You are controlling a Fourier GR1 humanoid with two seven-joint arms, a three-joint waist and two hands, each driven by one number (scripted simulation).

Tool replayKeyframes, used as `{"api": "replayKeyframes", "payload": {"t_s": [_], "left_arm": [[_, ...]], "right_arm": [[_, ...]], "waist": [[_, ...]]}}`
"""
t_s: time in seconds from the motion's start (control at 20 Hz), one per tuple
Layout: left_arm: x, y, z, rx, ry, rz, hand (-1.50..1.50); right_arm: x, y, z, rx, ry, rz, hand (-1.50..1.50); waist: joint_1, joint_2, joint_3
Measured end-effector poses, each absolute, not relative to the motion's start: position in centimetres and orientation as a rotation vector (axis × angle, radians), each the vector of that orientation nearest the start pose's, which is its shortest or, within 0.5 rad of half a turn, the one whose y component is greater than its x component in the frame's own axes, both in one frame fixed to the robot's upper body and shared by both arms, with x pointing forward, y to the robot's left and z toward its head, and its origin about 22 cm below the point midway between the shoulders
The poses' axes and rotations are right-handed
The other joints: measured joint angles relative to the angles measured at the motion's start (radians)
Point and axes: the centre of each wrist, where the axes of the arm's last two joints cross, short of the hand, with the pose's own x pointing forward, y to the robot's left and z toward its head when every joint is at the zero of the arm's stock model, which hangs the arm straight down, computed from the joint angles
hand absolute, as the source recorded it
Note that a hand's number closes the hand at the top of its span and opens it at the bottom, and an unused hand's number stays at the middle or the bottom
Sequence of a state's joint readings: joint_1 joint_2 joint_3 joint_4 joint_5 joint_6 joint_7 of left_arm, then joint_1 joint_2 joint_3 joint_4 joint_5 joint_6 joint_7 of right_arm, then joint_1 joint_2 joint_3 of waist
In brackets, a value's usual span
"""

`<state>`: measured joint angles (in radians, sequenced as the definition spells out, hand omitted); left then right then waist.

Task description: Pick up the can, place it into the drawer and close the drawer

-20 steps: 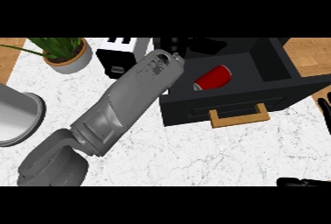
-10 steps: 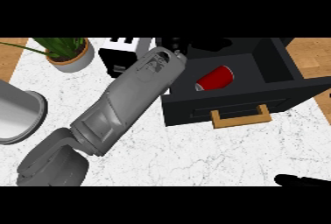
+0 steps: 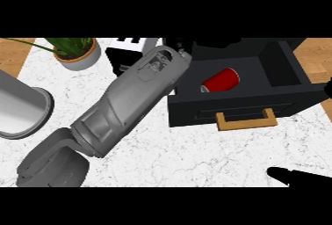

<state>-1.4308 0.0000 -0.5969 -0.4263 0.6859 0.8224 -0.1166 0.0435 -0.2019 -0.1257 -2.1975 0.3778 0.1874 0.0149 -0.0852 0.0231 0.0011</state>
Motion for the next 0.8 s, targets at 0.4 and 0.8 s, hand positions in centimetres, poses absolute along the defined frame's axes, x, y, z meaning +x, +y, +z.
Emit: {"api": "replayKeyframes", "payload": {"t_s": [0.4, 0.8], "left_arm": [[41.8, -2.2, 18.4, 0.231, -1.807, -0.045, -1.5], [41.8, -1.6, 19.1, 0.222, -1.797, -0.044, -1.5]], "right_arm": [[21.5, -25.6, 13.3, -0.797, -1.9, 0.799, -1.5], [24.5, -23.8, 9.2, -0.968, -1.746, 0.973, -1.5]], "waist": [[0.047, -0.01, 0.0], [0.089, -0.021, -0.001]]}}
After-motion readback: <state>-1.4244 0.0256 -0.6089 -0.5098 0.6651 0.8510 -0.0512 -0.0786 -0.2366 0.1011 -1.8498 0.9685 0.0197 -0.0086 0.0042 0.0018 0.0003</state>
